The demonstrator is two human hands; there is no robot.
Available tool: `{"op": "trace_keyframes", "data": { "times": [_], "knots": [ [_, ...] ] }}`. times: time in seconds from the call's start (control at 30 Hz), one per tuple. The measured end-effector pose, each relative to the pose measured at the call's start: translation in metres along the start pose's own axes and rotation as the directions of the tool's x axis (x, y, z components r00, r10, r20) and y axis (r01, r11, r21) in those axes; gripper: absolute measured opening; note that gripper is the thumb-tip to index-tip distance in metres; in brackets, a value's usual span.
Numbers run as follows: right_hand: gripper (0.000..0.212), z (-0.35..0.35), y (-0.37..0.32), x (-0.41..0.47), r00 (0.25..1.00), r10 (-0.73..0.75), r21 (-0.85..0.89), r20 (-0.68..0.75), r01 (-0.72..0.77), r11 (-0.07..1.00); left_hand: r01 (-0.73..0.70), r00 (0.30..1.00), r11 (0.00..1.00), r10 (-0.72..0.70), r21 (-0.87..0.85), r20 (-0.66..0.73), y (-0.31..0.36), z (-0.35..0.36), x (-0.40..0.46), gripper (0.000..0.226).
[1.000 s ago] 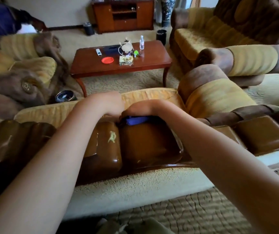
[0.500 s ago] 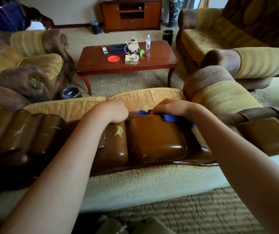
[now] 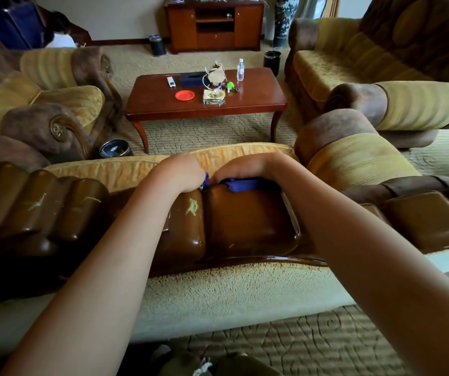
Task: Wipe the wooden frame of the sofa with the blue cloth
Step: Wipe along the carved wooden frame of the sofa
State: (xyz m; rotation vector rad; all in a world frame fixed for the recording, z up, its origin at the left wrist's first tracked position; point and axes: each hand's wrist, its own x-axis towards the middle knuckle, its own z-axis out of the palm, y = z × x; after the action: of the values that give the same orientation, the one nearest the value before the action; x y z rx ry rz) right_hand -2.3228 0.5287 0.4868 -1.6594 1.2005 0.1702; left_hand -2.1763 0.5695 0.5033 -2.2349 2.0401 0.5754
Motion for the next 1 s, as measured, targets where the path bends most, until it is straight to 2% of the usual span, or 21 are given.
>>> {"op": "trace_keyframes", "data": {
  "times": [0.1, 0.2, 0.27, 0.33, 0.4, 0.47, 0.57, 0.63, 0.67, 0.73, 0.77, 0.87, 0.93, 1.0],
  "knots": [
    [0.042, -0.012, 0.034, -0.014, 0.994, 0.107, 0.072, -0.035, -0.104, 0.992, 0.01, 1.0, 1.0, -0.01, -0.002, -0.02, 0.0, 0.002, -0.001, 0.02],
    [0.034, -0.02, 0.067, -0.031, 0.965, 0.159, -0.053, -0.208, -0.174, 0.983, 0.017, 1.0, 1.0, -0.017, 0.016, -0.01, 0.0, 0.004, -0.001, 0.021],
    [0.033, -0.019, 0.082, -0.038, 0.93, 0.185, -0.06, -0.317, -0.215, 0.975, 0.009, 1.0, 1.0, -0.009, 0.03, -0.021, 0.0, 0.004, -0.001, 0.021],
    [0.032, -0.01, 0.091, -0.042, 0.891, 0.162, 0.063, -0.425, -0.149, 0.987, 0.006, 1.0, 0.999, -0.005, 0.039, -0.024, 0.0, 0.004, 0.0, 0.024],
    [0.03, 0.004, 0.09, -0.052, 0.846, 0.099, 0.197, -0.523, 0.007, 0.98, -0.008, 1.0, 0.999, 0.009, 0.038, -0.018, 0.0, 0.006, 0.0, 0.026],
    [0.03, 0.014, 0.079, -0.06, 0.784, 0.0, 0.223, -0.621, 0.177, 0.959, -0.005, 1.0, 1.0, 0.005, 0.006, -0.013, 0.002, 0.006, -0.002, 0.03],
    [0.026, 0.033, 0.032, -0.063, 0.72, -0.218, 0.121, -0.659, 0.387, 0.914, 0.018, 1.0, 0.998, -0.019, -0.054, -0.005, 0.006, 0.004, -0.006, 0.028],
    [0.027, 0.053, -0.005, -0.052, 0.691, -0.364, -0.071, -0.625, 0.413, 0.908, 0.03, 0.996, 0.996, -0.037, -0.083, -0.084, 0.002, -0.002, -0.007, 0.017],
    [0.029, 0.065, -0.02, -0.046, 0.667, -0.413, -0.218, -0.62, 0.359, 0.907, 0.045, 0.987, 0.995, -0.058, -0.094, -0.147, -0.003, -0.004, -0.006, 0.016],
    [0.037, 0.081, -0.033, -0.044, 0.565, -0.468, -0.438, -0.68, 0.199, 0.876, 0.047, 0.954, 0.986, -0.091, -0.157, -0.285, -0.01, -0.004, -0.006, 0.022],
    [0.04, 0.087, -0.03, -0.048, 0.518, -0.495, -0.481, -0.698, 0.173, 0.859, 0.025, 0.934, 0.978, -0.096, -0.207, -0.345, -0.011, -0.003, -0.006, 0.024],
    [0.048, 0.113, -0.004, -0.068, 0.366, -0.566, -0.522, -0.738, 0.221, 0.824, -0.069, 0.904, 0.938, -0.085, -0.339, -0.42, -0.012, -0.003, -0.012, 0.029],
    [0.05, 0.135, 0.009, -0.077, 0.307, -0.566, -0.548, -0.765, 0.15, 0.823, -0.089, 0.901, 0.923, -0.086, -0.374, -0.425, -0.012, -0.004, -0.015, 0.033],
    [0.047, 0.144, 0.012, -0.078, 0.288, -0.557, -0.56, -0.779, 0.078, 0.825, -0.096, 0.903, 0.923, -0.078, -0.373, -0.423, -0.011, -0.004, -0.019, 0.03]
  ]
}}
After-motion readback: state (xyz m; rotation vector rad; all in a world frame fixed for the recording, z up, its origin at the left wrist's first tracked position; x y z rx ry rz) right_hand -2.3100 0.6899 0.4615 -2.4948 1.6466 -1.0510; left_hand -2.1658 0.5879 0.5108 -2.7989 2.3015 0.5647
